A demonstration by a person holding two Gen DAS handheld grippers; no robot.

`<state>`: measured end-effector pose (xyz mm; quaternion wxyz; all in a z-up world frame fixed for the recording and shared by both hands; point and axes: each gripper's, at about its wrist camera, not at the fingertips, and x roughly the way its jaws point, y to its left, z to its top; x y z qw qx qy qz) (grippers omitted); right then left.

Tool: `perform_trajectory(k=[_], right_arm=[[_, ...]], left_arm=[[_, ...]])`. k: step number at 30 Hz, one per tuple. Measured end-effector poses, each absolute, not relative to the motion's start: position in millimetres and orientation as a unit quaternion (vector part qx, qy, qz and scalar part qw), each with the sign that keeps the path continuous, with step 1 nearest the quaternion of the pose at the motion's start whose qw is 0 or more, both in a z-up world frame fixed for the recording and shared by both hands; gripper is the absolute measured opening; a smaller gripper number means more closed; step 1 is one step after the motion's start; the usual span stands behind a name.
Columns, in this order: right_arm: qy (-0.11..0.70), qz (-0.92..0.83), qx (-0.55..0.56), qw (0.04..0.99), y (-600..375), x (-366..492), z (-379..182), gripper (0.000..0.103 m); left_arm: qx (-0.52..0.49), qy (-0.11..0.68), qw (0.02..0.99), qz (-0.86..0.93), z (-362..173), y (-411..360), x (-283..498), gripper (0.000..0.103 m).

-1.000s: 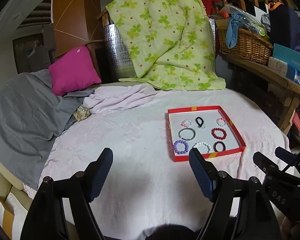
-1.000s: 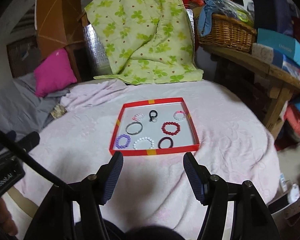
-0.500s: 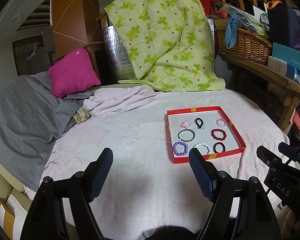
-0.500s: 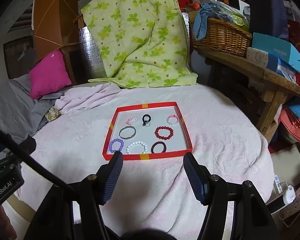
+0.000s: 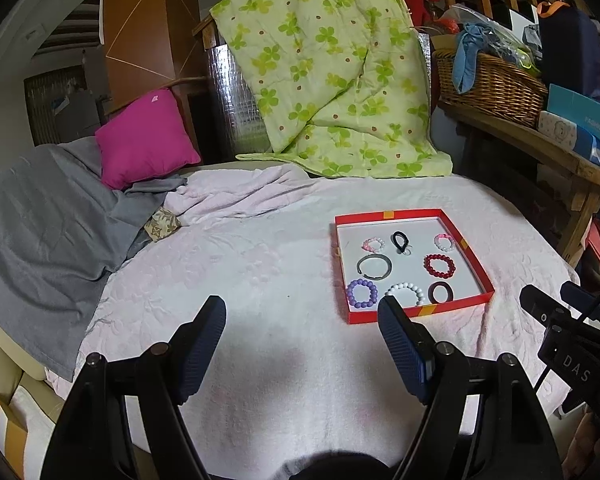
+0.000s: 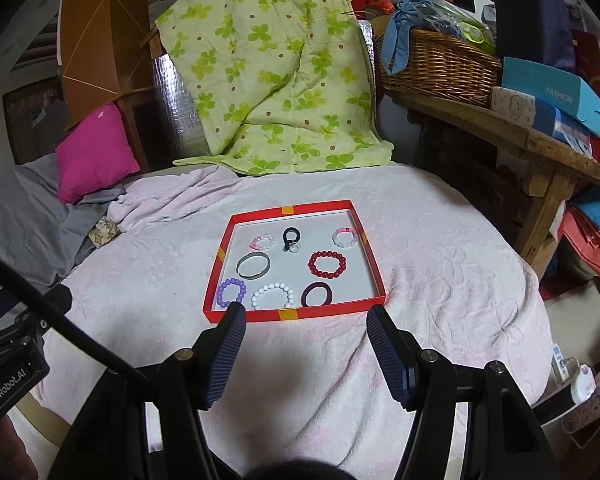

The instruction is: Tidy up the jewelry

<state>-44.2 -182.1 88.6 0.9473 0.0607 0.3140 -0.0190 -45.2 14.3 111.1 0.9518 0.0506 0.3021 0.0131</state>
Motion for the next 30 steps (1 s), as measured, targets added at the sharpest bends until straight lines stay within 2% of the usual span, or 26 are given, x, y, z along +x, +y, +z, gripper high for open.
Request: perform_trajectory(k=[30], right_arm=[[0.324,-0.022,0.051,0.944,-174.4,-38.4,85.5,0.067]], left_arm=[[0.039,0.312,0.949,0.007,103.0,19.3,-38.1,0.079]])
